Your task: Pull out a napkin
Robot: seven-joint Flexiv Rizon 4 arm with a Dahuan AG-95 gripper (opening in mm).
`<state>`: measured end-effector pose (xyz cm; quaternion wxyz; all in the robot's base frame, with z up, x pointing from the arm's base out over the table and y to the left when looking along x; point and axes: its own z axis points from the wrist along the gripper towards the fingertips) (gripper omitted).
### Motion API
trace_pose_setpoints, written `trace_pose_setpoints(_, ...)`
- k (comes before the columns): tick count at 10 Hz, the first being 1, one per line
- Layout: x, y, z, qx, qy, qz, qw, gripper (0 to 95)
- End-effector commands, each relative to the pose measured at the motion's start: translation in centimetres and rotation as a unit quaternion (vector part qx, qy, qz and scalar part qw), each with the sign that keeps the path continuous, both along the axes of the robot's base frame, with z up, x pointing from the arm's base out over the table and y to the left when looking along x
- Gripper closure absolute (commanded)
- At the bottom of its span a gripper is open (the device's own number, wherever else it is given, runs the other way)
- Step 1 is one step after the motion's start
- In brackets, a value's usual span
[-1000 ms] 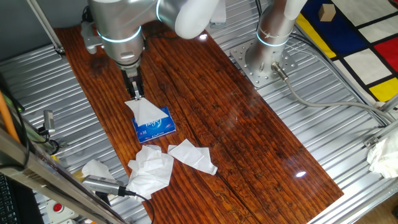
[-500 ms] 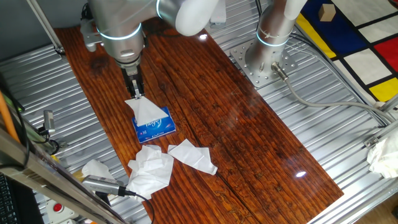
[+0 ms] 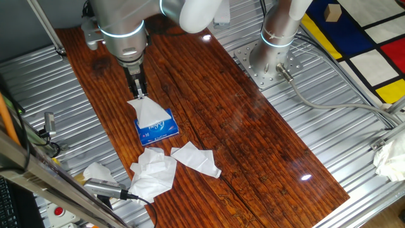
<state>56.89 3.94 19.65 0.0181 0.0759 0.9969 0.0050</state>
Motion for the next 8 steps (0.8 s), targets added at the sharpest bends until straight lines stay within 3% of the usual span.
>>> trace_pose_setpoints(1,-0.1,0.1,0.3,0.001,0.003,0.000,1.0000,95.0)
trace_pose_setpoints(8,-0.5,0.3,1.7,0.003,0.003,0.001,1.0000,95.0)
